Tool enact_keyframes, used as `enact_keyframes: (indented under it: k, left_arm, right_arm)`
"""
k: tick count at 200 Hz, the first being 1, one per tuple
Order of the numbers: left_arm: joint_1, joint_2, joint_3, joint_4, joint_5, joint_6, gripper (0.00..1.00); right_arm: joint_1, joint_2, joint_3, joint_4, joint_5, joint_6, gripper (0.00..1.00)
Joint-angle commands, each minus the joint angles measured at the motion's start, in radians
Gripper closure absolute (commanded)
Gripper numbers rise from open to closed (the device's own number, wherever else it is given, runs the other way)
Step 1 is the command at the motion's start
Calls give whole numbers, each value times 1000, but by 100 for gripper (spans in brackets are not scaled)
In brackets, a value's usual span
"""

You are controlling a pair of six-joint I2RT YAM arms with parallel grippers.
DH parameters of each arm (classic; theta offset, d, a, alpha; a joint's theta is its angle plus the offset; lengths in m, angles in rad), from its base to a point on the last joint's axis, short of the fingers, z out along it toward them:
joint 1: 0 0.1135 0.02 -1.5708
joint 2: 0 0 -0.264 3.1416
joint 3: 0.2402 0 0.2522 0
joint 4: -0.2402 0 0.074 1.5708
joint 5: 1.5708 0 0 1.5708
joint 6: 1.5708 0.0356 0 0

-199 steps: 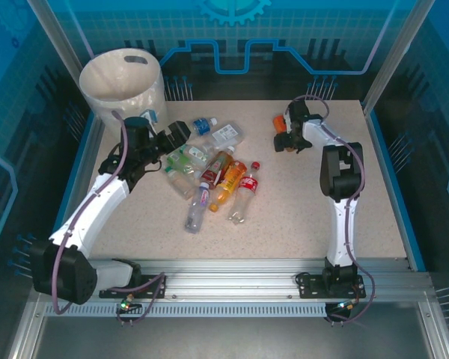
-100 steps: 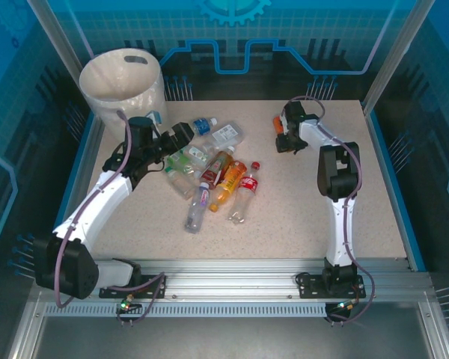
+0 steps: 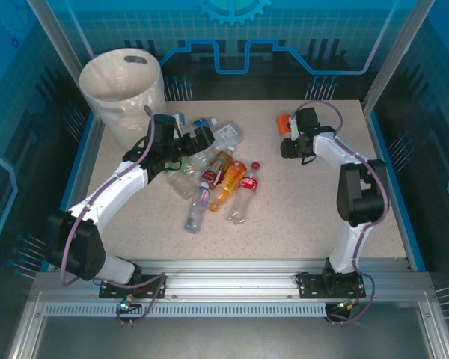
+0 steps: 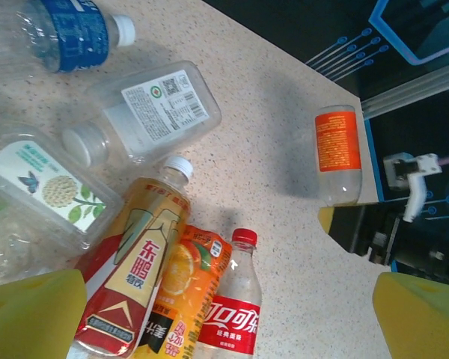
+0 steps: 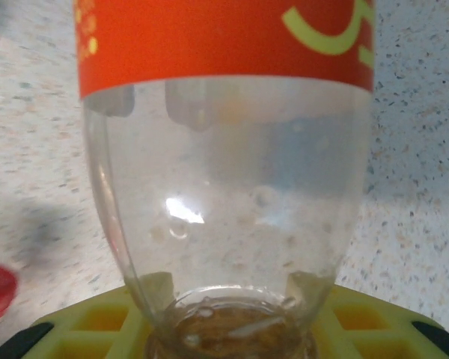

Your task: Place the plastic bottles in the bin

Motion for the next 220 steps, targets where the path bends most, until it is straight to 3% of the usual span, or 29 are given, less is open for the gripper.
enact_keyframes:
  k: [1,37,93,149,193,220]
  left_arm:
    - [-27,37,43,35,45,6,1]
    - [-70,85,58,126,110,-12,1]
    - [-128,137,32,445,314,-93,1]
    - [-172,221,36,682,428,-196,1]
    - [-187,234,39,693,424,-198,1]
    - [-195,235,30,747,460,-203,11]
  right_arm:
    - [15,-129,-91,96,-74,52,65]
    - [38,-346,-274,190,-166,84,68]
    - [108,-603,-574,457,-409,214,69]
    - [225,-664,-638,608,-524,290,69]
    - [277,-650,-626,647,-559,332,68]
    - [289,-637,-616,670,-571,341,67]
